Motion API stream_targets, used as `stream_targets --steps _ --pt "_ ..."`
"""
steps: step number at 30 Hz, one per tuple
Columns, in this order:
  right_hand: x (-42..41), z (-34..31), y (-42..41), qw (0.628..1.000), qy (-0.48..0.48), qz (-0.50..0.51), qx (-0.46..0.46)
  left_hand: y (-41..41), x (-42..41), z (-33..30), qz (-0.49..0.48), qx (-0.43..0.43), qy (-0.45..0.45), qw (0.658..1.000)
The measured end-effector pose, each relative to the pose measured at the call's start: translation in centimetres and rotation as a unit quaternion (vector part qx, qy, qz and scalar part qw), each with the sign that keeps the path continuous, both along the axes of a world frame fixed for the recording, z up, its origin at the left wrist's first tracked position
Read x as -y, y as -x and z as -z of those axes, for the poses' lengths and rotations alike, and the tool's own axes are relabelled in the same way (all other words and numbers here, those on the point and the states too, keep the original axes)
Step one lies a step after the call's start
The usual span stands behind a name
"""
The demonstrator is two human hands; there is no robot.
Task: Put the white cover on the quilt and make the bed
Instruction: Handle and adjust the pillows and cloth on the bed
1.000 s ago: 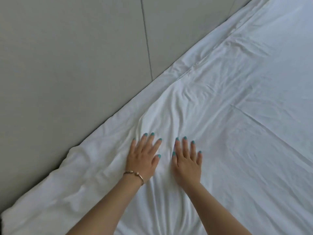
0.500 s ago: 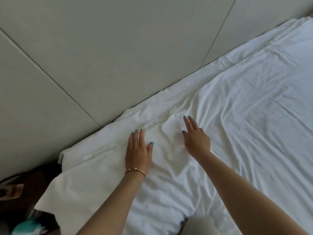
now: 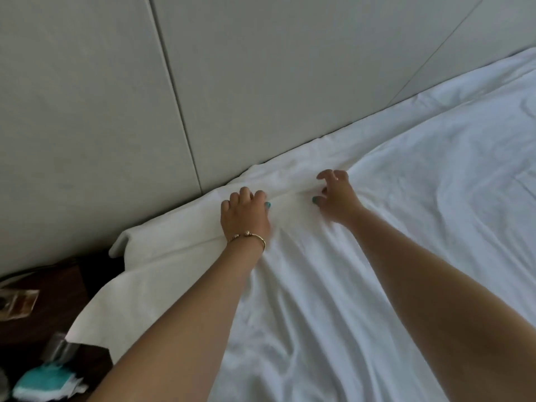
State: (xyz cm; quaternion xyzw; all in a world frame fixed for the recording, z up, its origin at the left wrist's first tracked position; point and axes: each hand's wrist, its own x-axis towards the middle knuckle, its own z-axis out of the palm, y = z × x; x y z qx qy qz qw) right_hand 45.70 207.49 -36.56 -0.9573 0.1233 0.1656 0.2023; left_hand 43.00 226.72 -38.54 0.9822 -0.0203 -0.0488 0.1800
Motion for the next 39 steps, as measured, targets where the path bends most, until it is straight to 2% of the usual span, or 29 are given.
stream_targets --steps 2,3,5,9,16,21,24,25,27,30,33,34,37,39 --pt "-1.5 0.6 3.4 0.998 -0.002 0.019 0.065 2.4 0.2 0.1 -0.022 0.129 0.061 0.99" --pt "-2.3 0.8 5.5 0.993 0.025 0.004 0.113 4.5 0.1 0.2 -0.023 0.156 0.1 0.982" --pt "-3.4 1.0 9.5 0.988 0.048 -0.03 0.143 8.7 -0.5 0.7 -0.021 0.114 0.135 0.984" --pt "-3.8 2.4 14.3 0.995 0.072 -0.063 0.033 11.6 -1.2 3.2 0.069 0.028 -0.009 0.997" --pt "-3.2 2.8 13.5 0.995 0.075 -0.067 -0.02 10.2 0.0 4.1 0.088 -0.015 -0.069 0.994" --pt "-2.7 3.4 13.0 0.996 0.066 -0.061 -0.017 9.7 -0.4 3.5 0.094 0.001 -0.022 0.995" --pt "-2.7 3.5 12.9 0.996 0.056 -0.058 -0.021 9.5 -2.9 2.4 0.061 0.059 0.129 0.988" --pt "-2.9 3.4 13.0 0.995 0.07 -0.059 -0.027 9.6 -4.3 2.1 0.029 0.069 0.147 0.986" --pt "-3.6 2.9 13.3 0.99 0.123 -0.064 -0.04 10.0 -7.5 2.0 -0.024 0.076 0.088 0.993" --pt "-6.7 1.3 14.1 0.992 0.118 -0.046 0.019 10.0 -11.9 1.5 -0.059 -0.059 0.082 0.993" --pt "-11.8 0.1 15.4 0.982 0.058 -0.131 0.126 8.5 -14.6 0.7 -0.06 -0.139 0.049 0.987" --pt "-13.1 0.0 15.7 0.978 0.045 -0.157 0.131 8.2 -15.0 0.4 -0.045 -0.164 0.043 0.985" --pt "-14.9 -0.4 16.2 0.989 -0.007 -0.147 0.007 7.9 -16.1 -0.4 -0.017 -0.193 0.097 0.976" --pt "-15.1 -0.8 16.2 0.989 -0.02 -0.141 -0.031 8.0 -17.9 -1.5 -0.026 -0.162 0.095 0.982"
